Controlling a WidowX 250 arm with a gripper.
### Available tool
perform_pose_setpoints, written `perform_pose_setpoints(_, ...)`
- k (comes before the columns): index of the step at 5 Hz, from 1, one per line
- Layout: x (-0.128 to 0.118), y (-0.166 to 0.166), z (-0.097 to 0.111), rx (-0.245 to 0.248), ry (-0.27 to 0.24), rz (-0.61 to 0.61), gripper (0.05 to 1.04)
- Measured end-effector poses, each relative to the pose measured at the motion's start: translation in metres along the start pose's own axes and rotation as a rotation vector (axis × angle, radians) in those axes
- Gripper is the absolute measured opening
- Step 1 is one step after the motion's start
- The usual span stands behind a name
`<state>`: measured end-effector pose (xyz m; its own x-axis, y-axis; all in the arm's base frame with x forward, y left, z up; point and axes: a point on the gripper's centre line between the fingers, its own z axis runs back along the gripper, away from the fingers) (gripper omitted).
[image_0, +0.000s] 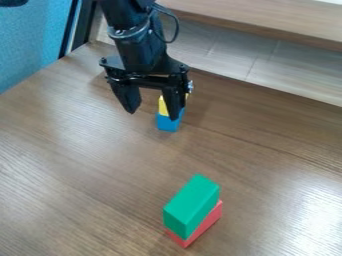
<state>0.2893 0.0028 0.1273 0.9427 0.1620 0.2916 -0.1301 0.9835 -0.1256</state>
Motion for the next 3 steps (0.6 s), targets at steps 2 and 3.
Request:
perform_pose_setpoints(2, -0.0041, 0.0018, -0.0135, 0.005, 0.049, 0.016, 0.999)
perform_pose_setpoints(3, 0.0041, 0.0011, -0.015, 0.005, 0.044, 0.023, 0.999)
